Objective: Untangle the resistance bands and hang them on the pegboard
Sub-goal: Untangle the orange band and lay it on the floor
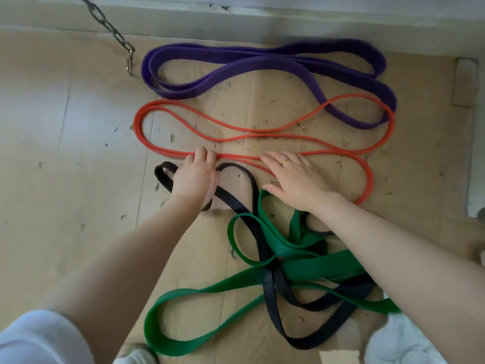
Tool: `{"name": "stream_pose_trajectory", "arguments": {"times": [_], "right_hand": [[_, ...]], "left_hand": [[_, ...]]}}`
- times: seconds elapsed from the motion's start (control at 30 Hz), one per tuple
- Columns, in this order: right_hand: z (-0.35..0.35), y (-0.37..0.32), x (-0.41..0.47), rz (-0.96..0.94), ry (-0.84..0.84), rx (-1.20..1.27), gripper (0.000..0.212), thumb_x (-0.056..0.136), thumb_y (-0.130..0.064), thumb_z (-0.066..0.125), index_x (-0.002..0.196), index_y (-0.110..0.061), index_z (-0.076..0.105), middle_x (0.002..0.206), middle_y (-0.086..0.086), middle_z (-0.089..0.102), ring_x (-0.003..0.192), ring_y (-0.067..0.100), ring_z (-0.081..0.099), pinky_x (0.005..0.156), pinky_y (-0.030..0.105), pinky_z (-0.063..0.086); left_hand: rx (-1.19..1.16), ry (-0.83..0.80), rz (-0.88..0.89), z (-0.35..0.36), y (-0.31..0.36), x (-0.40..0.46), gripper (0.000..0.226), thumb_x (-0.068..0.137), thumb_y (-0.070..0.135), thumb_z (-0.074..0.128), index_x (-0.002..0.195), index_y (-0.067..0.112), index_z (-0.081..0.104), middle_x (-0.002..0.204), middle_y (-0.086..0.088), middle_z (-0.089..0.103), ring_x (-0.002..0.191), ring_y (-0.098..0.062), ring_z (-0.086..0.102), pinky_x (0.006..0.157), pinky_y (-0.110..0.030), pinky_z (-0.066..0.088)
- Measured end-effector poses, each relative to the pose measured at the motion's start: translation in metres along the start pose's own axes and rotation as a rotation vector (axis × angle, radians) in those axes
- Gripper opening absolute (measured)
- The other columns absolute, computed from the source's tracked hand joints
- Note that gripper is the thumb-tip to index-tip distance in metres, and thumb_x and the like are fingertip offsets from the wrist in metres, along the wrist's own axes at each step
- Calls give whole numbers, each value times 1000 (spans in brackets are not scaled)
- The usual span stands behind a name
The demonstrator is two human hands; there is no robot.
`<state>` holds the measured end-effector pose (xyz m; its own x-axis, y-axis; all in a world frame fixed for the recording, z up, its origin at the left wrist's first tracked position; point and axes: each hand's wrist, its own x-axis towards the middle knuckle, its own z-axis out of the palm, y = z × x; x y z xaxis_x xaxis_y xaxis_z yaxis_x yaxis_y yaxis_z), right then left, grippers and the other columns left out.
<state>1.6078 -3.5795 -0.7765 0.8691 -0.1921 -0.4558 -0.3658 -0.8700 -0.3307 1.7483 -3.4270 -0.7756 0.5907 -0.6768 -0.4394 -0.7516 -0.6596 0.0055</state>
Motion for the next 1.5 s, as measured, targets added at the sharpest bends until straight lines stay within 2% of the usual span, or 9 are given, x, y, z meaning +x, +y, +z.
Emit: {"name": "stream_pose_trajectory", "arguments": {"times": [0.17,0.37,0.53,0.73,1.03,1.13,1.23,1.37,1.5], "right_hand": [[-3,-19,23,142,64,29,55,92,-38,51,140,-15,34,143,9,40,131,28,36,106,43,33],[-13,-26,45,71,127,-233,39,83,5,49,120,-6,49,124,15,54,116,32,50,93,39,40],[-12,-16,55,126,197,-187,24,91,-10,53,115,-10,51,123,12,53,114,29,48,88,39,41],[-24,20,47,45,186,-266,75,85,-49,56,145,-15,26,154,11,20,143,29,12,116,46,2],[-54,78,26,9,116,-526,47,93,-6,37,139,-15,37,140,14,45,137,31,29,115,45,8],[-55,70,20,-17,56,-531,40,94,-1,34,133,-8,42,130,17,49,115,35,49,93,43,38],[-43,69,3,107,1,-422,43,94,-2,35,136,-12,37,132,15,39,111,33,46,71,41,43],[-32,74,6,246,135,-382,43,94,-8,39,137,-14,42,135,15,41,125,34,35,101,42,32],[-36,54,26,375,214,-96,53,88,-8,48,139,-11,33,133,16,48,122,35,44,100,45,38]], "left_hand": [[37,-43,27,2,-9,0,52,91,7,48,139,14,29,132,-11,36,97,-35,54,50,-37,43],[-122,11,-26,-14,-14,19,60,91,6,39,144,19,14,121,-16,47,83,-32,56,63,-42,52],[12,67,32,-18,-16,39,56,91,7,45,141,11,19,126,-17,48,102,-32,53,72,-39,45],[-77,56,310,-18,0,57,74,89,29,54,147,12,12,155,-12,14,142,-31,12,115,-42,12],[-30,125,333,-17,39,62,42,94,19,48,134,13,41,132,-12,47,122,-33,41,98,-43,36],[-27,142,325,-14,40,61,32,96,15,42,127,11,46,121,-12,53,110,-34,47,88,-42,39],[-38,172,335,-10,37,59,29,97,16,39,124,11,46,116,-12,55,104,-32,49,84,-41,40],[-28,195,295,-6,38,60,27,97,17,41,122,12,46,115,-11,53,103,-31,48,79,-38,39],[-53,176,289,-3,36,60,30,97,19,41,125,10,47,121,-13,50,110,-33,46,88,-39,36]]}}
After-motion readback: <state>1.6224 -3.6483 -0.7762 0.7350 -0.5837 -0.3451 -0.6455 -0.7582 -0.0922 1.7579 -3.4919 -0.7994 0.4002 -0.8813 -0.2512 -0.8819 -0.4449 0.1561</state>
